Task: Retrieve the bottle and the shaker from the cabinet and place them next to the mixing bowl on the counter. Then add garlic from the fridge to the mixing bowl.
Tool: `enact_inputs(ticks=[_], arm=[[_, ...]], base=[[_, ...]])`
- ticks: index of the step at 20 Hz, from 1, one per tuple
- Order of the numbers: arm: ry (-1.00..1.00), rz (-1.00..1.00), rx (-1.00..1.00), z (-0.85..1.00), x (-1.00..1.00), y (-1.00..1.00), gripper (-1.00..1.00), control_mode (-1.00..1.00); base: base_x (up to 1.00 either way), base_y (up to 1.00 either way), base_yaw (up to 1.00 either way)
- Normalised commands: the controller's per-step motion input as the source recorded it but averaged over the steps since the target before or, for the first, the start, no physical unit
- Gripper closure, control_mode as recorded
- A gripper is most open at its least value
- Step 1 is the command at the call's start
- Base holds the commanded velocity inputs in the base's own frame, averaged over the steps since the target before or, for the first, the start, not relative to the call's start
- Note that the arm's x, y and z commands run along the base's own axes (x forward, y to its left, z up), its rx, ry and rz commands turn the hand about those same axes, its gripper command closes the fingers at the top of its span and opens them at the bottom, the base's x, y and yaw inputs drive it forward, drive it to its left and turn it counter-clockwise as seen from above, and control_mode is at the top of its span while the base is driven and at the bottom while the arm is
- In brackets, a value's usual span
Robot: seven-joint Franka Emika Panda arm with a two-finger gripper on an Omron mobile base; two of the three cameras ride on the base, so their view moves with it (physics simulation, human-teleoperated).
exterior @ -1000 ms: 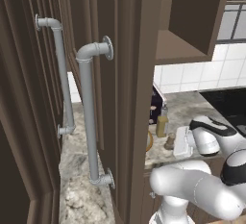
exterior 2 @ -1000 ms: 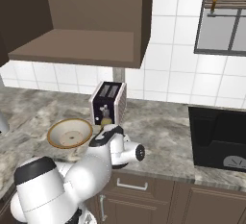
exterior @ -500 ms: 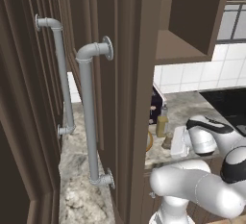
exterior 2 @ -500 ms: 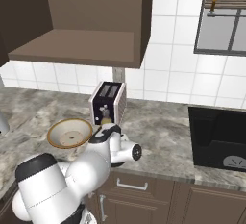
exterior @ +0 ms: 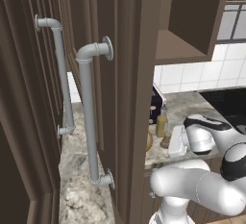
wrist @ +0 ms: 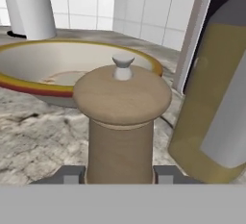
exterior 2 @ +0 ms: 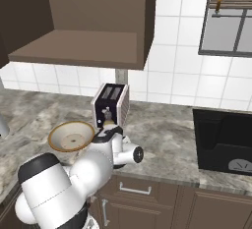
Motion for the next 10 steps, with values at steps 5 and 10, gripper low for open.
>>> enact_inputs(ticks=[5, 10], arm=[[0.0, -0.02, 0.0, -0.05, 0.0, 0.16, 1.0, -1.0], [0.0, -0.03, 0.0, -0.05, 0.0, 0.07, 1.0, -1.0]], base=[[0.0, 0.0, 0.0], [0.0, 0.0, 0.0]])
